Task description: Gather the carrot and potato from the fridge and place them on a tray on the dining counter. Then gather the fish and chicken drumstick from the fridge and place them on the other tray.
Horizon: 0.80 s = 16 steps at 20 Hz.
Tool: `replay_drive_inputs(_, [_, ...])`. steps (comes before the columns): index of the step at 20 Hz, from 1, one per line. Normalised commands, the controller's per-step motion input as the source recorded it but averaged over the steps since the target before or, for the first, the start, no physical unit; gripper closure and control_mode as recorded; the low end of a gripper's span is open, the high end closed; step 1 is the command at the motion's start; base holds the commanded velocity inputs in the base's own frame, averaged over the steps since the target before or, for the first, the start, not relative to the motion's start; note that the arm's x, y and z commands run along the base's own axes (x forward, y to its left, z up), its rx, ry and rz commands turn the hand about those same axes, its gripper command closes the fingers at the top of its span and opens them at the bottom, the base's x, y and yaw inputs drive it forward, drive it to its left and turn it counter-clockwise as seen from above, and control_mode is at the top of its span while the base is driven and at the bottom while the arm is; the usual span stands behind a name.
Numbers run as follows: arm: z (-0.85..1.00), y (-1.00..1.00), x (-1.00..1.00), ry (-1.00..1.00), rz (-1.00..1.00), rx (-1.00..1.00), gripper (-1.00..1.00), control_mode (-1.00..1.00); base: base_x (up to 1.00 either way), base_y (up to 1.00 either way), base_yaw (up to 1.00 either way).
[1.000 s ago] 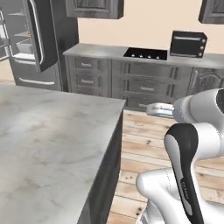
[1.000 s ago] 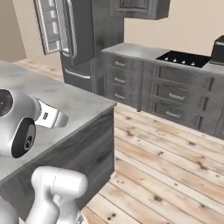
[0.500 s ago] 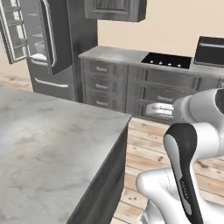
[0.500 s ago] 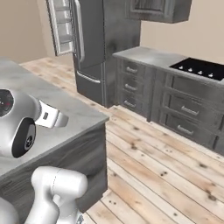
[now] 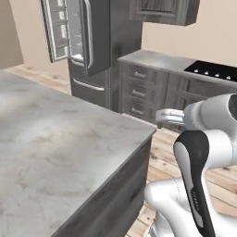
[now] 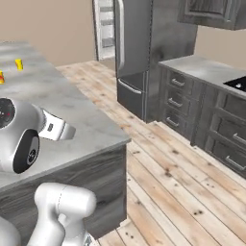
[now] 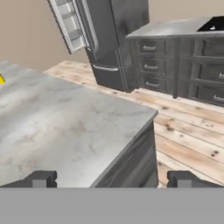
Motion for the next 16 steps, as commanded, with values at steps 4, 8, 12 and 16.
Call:
replay_drive_inputs(4, [0.0, 0.0, 0.0, 0.0, 0.0, 0.0, -1.0, 1.0, 0.06, -0.67, 0.4])
replay_drive_inputs(8, [0.0, 0.0, 0.0, 0.0, 0.0, 0.0, -1.0, 1.0, 0.0, -0.8, 0.37])
replay_drive_inputs(12, [0.0, 0.0, 0.0, 0.0, 0.0, 0.0, -1.0, 1.0, 0.0, -0.78, 0.37])
replay_drive_inputs(16, [0.0, 0.0, 0.0, 0.0, 0.0, 0.0, -1.0, 1.0, 0.0, -0.78, 0.38])
